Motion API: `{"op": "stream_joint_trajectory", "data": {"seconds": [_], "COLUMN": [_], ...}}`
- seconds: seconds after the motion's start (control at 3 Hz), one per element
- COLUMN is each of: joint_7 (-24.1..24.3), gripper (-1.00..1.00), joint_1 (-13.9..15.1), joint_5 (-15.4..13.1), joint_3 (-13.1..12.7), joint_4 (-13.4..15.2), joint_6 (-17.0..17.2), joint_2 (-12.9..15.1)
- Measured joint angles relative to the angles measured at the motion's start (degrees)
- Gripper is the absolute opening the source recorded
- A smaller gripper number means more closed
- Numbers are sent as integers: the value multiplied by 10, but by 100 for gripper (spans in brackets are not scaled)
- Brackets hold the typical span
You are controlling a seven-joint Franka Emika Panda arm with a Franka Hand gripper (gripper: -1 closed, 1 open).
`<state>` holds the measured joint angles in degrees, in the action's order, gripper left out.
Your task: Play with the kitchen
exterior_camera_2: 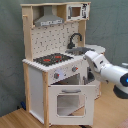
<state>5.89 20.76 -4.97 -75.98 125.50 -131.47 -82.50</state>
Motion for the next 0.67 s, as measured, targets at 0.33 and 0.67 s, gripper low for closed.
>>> {"op": "stream_joint_trajectory", "data": {"seconds": [0.33,0.67], "joint_7": [-46,-93], "gripper": [100,100], "joint_1": [-19,-41], "joint_5": [0,2], "joint_3": [20,43], "joint_4": [5,15], "joint_6": [28,58], "joint_2": [3,4]}}
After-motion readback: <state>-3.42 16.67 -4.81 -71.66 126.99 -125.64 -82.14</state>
